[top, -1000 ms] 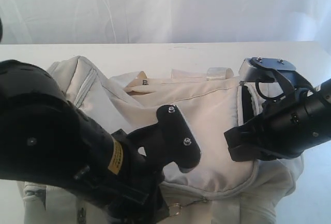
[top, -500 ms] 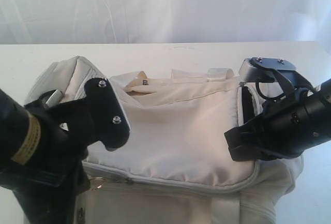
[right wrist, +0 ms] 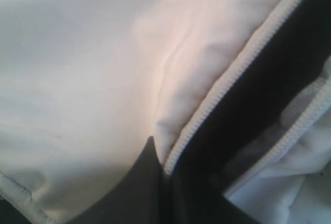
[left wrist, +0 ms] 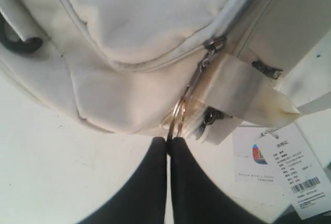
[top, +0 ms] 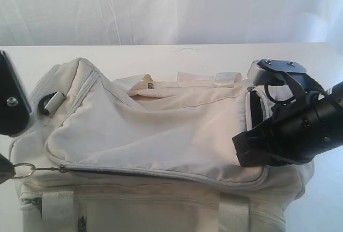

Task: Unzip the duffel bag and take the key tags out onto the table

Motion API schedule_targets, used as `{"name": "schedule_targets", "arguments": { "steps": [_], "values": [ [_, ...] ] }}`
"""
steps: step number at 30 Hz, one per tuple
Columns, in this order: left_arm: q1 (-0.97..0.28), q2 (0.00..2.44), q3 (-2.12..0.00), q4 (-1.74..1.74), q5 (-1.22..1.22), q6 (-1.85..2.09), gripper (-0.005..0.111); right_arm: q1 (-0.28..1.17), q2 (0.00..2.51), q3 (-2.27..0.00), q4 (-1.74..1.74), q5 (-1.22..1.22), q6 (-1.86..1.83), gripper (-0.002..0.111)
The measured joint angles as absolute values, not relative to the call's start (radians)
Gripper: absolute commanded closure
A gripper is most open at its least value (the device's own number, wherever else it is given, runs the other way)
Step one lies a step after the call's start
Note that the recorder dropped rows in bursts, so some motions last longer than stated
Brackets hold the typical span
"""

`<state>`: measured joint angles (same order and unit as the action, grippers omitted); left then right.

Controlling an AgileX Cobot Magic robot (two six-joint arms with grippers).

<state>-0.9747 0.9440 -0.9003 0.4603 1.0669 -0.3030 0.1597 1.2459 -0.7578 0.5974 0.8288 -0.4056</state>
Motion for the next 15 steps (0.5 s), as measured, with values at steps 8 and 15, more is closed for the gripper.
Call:
{"name": "schedule_targets", "arguments": {
  "steps": [8,15],
  "values": [
    [-0.975,0.837,-0.822,0.556,1.079,-0.406,0.107,0.16,1.246,-0.758,0.597,0.829,-0.406,0.108],
    [-0.975,0.792,-0.792,0.602,1.052,-0.447,0.107,0.16,1.246,-0.758,0.591,0.827,-0.408,0.104]
  ]
}}
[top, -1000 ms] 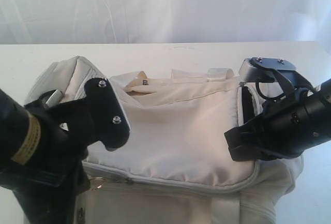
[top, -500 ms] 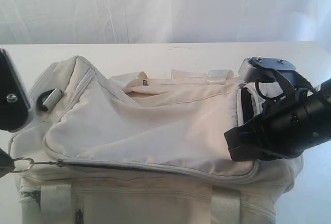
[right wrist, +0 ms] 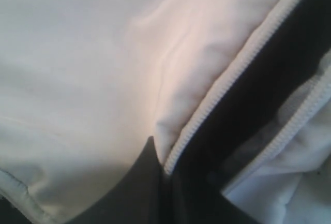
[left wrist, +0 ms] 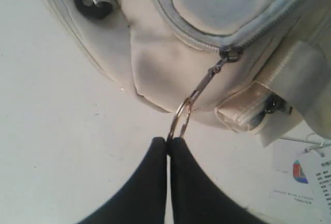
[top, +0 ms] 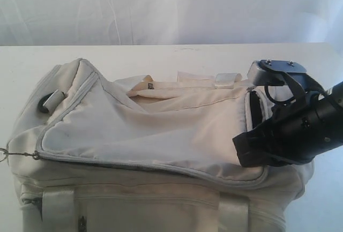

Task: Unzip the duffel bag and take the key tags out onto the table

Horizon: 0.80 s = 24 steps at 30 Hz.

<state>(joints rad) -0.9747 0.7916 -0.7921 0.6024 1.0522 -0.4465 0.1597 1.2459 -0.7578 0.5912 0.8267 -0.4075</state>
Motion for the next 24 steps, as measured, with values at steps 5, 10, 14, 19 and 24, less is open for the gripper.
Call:
{"name": "schedule_targets", "arguments": {
  "steps": [5,10,14,19,24],
  "values": [
    [-0.975,0.792,-0.787,0.554,0.987,-0.458,0.107,0.16,1.246,-0.777,0.572,0.889,-0.408,0.072],
    [-0.975,0.792,-0.787,0.532,0.993,-0.461,0.107,0.16,1.214,-0.822,0.567,0.937,-0.409,0.047],
    [-0.973,0.792,-0.787,0.5,0.988,-0.454,0.107,0.16,1.169,-0.859,0.567,0.941,-0.409,0.047],
    [-0.88,0.794,-0.787,0.403,0.916,-0.372,0.107,0.16,1.097,-0.895,0.585,0.941,-0.409,0.047],
    [-0.705,0.843,-0.787,0.181,0.849,-0.142,0.107,0.16,1.026,-0.913,0.587,0.944,-0.409,0.047]
  ]
}}
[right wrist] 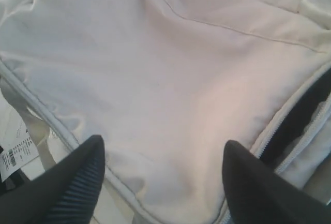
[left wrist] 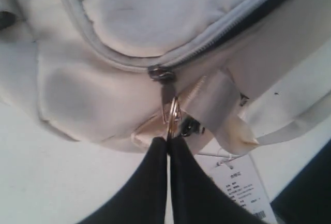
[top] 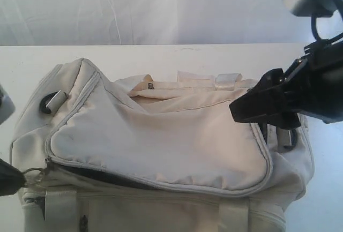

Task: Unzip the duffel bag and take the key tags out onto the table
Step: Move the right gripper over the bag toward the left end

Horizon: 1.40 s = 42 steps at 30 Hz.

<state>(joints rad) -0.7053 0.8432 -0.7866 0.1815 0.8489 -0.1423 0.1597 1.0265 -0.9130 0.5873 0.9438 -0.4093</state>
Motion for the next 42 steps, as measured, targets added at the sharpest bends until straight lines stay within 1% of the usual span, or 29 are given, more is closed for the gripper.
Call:
{"name": "schedule_targets", "arguments": {
  "steps": [4,7,12,16,19,23,24,25,26,27,28,29,32,34,39,40,42],
  "values": [
    [-0.549,0.903,-0.792,-0.016,0.831,0.07,0.107,0.16,0.977,-0.915,0.59,0.944,-0.414,0.047],
    [-0.436,0.924,-0.835,-0.107,0.848,0.194,0.107,0.16,0.957,-0.915,0.607,0.946,-0.441,0.047],
    [-0.285,0.931,-0.928,-0.146,0.907,0.304,0.107,0.17,0.948,-0.915,0.755,0.955,-0.577,0.047],
    [-0.197,0.934,-0.947,-0.228,0.957,0.411,0.107,0.214,0.956,-0.921,0.873,0.957,-0.684,0.048],
    [-0.163,0.949,-0.947,-0.272,0.974,0.457,0.107,0.271,0.99,-0.949,0.887,0.947,-0.707,0.048],
    [-0.152,1.015,-0.947,-0.297,0.99,0.489,0.107,0.422,1.126,-1.035,0.847,0.904,-0.711,0.048],
    [-0.152,1.032,-0.947,-0.297,1.0,0.498,0.107,0.493,1.181,-1.074,0.761,0.874,-0.678,0.048],
    [-0.152,1.036,-0.947,-0.297,1.005,0.513,0.107,0.529,1.203,-1.096,0.709,0.865,-0.645,0.048],
    [-0.152,1.038,-0.947,-0.297,1.007,0.535,0.107,0.601,1.257,-1.141,0.556,0.855,-0.558,0.048],
    [-0.152,1.038,-0.947,-0.295,1.007,0.54,0.107,0.628,1.277,-1.158,0.495,0.853,-0.523,0.048],
    [-0.152,1.038,-0.947,-0.295,1.007,0.548,0.107,0.695,1.322,-1.197,0.367,0.853,-0.451,0.048],
    [-0.152,1.038,-0.947,-0.295,1.009,0.551,0.107,0.752,1.357,-1.223,0.303,0.852,-0.425,0.048],
    [-0.152,1.038,-0.947,-0.294,1.013,0.551,0.107,0.857,1.428,-1.241,0.244,0.808,-0.396,0.048],
    [-0.152,1.038,-0.947,-0.294,1.013,0.542,0.107,0.896,1.483,-1.243,0.183,0.761,-0.338,0.048],
    [-0.152,0.977,-0.947,-0.241,0.998,0.457,0.107,0.907,1.58,-1.243,0.126,0.683,-0.292,0.048],
    [-0.152,0.971,-0.947,-0.238,0.996,0.452,0.107,0.907,1.589,-1.243,0.126,0.676,-0.291,0.049],
    [-0.152,0.959,-0.947,-0.236,0.994,0.442,0.107,0.907,1.602,-1.243,0.126,0.674,-0.287,0.058]
  ]
}}
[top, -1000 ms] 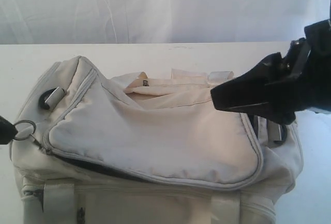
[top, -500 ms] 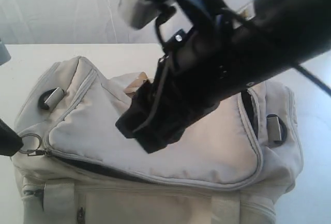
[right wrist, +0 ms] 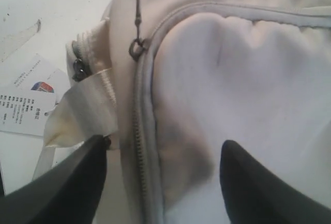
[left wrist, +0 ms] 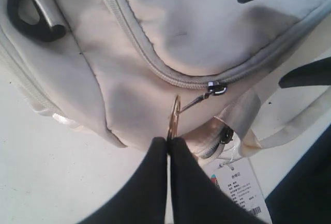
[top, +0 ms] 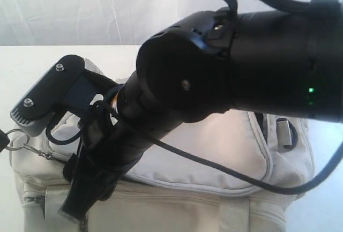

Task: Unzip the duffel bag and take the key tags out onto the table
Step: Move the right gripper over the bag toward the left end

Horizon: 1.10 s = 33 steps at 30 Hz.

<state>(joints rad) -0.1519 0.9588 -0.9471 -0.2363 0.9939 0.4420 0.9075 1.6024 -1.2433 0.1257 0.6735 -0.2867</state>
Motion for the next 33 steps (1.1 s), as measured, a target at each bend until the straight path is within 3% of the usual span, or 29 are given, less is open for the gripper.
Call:
{"name": "schedule_targets", "arguments": {
  "steps": [6,33],
  "values": [
    [-0.152,0.955,-0.947,-0.234,0.974,0.434,0.107,0.907,1.619,-1.243,0.128,0.68,-0.272,0.109],
    [-0.152,1.163,-1.036,-0.115,0.752,0.323,0.107,0.907,1.621,-1.246,0.132,0.767,-0.184,0.108]
  ]
}}
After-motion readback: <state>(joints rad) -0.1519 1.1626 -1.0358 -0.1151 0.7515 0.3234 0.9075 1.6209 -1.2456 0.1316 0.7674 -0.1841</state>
